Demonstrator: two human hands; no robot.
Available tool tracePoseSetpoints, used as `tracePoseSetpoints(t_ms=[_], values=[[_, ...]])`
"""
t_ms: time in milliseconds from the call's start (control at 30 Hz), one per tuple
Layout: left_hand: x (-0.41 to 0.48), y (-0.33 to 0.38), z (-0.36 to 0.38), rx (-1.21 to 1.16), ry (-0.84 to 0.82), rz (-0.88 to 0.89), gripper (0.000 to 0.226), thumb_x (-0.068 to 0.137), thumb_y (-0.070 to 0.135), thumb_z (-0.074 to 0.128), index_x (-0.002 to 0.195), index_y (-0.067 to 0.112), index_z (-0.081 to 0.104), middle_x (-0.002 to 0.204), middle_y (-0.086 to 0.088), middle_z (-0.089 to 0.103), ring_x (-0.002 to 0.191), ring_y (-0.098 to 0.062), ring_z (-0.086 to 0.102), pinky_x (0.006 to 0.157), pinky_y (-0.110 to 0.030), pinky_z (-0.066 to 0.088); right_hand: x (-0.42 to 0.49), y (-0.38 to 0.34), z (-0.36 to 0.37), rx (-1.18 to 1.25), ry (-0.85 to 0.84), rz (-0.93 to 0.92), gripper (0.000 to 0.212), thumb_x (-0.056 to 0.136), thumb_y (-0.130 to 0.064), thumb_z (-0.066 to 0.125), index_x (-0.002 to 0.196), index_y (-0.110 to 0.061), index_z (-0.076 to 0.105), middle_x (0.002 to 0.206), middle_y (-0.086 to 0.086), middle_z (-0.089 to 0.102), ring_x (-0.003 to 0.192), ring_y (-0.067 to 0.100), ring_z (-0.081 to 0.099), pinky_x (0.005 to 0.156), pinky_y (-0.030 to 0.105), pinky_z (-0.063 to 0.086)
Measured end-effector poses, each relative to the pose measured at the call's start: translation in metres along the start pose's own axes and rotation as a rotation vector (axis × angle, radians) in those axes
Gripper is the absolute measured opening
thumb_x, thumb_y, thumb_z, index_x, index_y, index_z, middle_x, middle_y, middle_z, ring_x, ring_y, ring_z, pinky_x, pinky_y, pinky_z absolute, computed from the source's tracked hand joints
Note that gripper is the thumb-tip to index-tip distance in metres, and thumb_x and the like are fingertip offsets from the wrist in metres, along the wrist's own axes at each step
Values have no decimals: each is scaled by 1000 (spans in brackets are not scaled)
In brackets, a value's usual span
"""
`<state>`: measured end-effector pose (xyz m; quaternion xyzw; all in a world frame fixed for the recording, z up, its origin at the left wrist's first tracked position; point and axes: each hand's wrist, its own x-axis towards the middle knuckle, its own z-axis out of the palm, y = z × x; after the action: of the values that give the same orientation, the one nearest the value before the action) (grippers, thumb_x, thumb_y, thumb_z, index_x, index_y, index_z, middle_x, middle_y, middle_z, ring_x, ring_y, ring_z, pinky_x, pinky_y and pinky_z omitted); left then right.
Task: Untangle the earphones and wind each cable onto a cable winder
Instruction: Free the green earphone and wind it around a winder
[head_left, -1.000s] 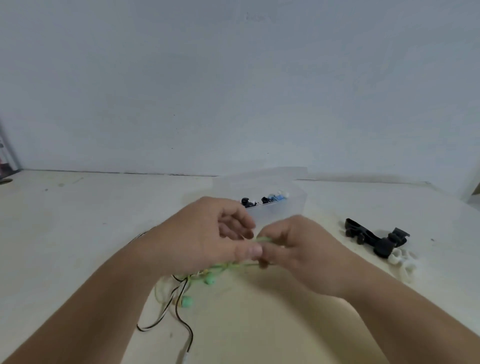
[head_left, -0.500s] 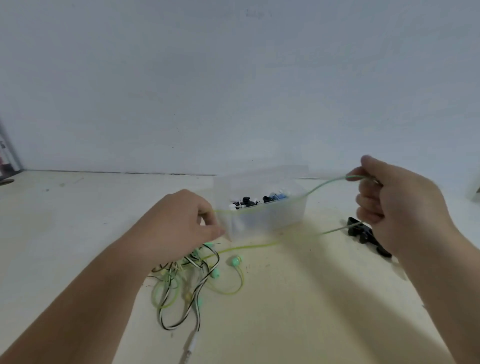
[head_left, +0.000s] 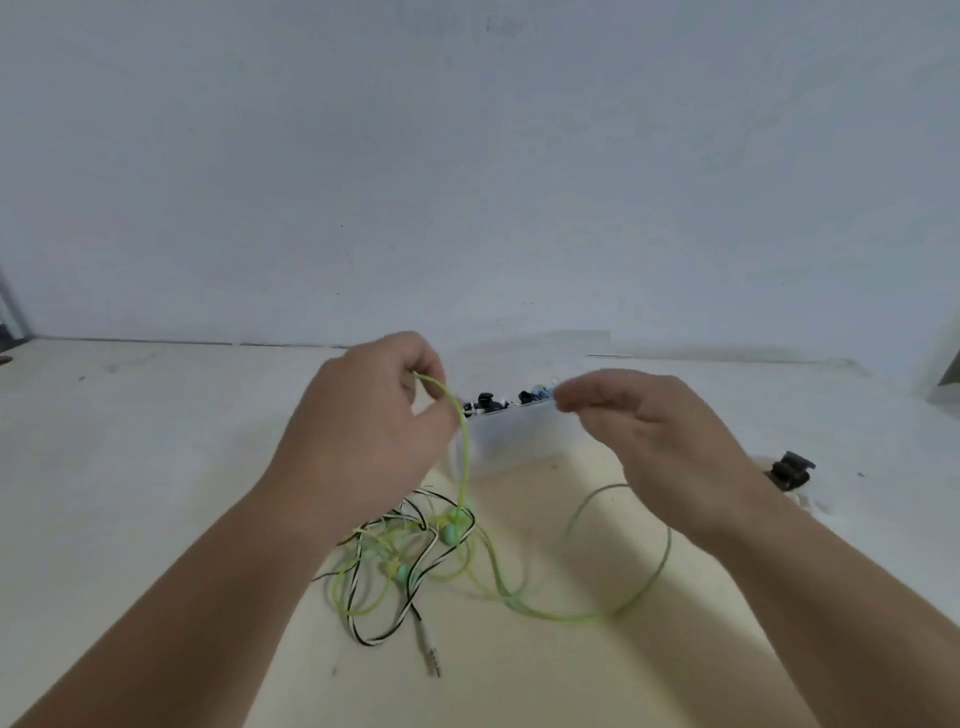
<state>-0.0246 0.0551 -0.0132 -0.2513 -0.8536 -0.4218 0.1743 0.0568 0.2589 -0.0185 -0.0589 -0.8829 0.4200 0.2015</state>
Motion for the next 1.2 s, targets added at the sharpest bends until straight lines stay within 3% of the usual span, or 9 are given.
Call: tracePoseSetpoints(t_ms=[100,300,467,567,700,767,1000,1100,1200], values=[[-8,8,8,3,-143,74,18,74,23,65,86,37,66,59,18,51,63,-2,49,69,-25,41,-10,-16,5,554,-204,71,30,95,-35,53,103,-16,74,96,5,77,97,20,72,95,33,49],[-18,14,21,-135,-443,100,68,67,22,47,133,34,52,96,20,43,84,4,49,80,-20,41,-10,-12,15,123,-302,153,30,97,-40,56,91,-14,71,81,3,75,70,16,70,72,36,55],[-23,23,20,-363,-699,133,57,67,6,46,116,25,66,113,3,61,101,-11,61,94,-26,51,-5,-7,7,208,-327,219,23,93,-16,58,85,-3,75,84,18,74,68,19,63,69,32,47],[-21,20,24,-459,-614,-1,47,73,11,49,109,35,69,114,6,72,102,-4,69,96,-27,53,-3,-2,1,241,-335,296,21,97,-17,59,90,-1,71,81,14,76,69,21,68,69,33,50],[-23,15,30,-74,-361,47,28,92,20,58,115,35,59,109,18,64,68,11,62,64,-12,45,-1,2,-7,112,-215,289,15,94,-11,62,80,-6,67,60,6,70,51,17,60,55,28,49],[-23,11,27,57,-429,47,32,90,24,61,118,38,55,112,21,61,81,10,61,73,-16,47,4,10,-14,-87,-111,283,15,89,-15,66,75,-12,70,51,-2,60,42,12,48,47,22,42],[-24,3,22,455,-613,51,38,85,21,60,119,38,56,113,19,58,108,-4,54,92,-25,47,1,1,-10,-367,153,30,25,94,-20,57,114,-27,71,103,-17,65,88,-2,60,74,14,40],[-23,5,24,400,-593,44,32,82,13,59,102,37,59,95,18,60,93,-5,58,78,-24,50,-11,-20,2,-75,-5,-103,14,89,-17,65,89,-25,77,69,-25,66,64,-5,59,60,9,41],[-22,8,28,389,-507,56,22,83,11,58,87,32,60,81,13,62,80,-9,61,63,-24,46,-19,-19,26,-239,-257,-117,20,86,-39,68,102,-29,72,86,-18,70,80,0,63,77,23,51]])
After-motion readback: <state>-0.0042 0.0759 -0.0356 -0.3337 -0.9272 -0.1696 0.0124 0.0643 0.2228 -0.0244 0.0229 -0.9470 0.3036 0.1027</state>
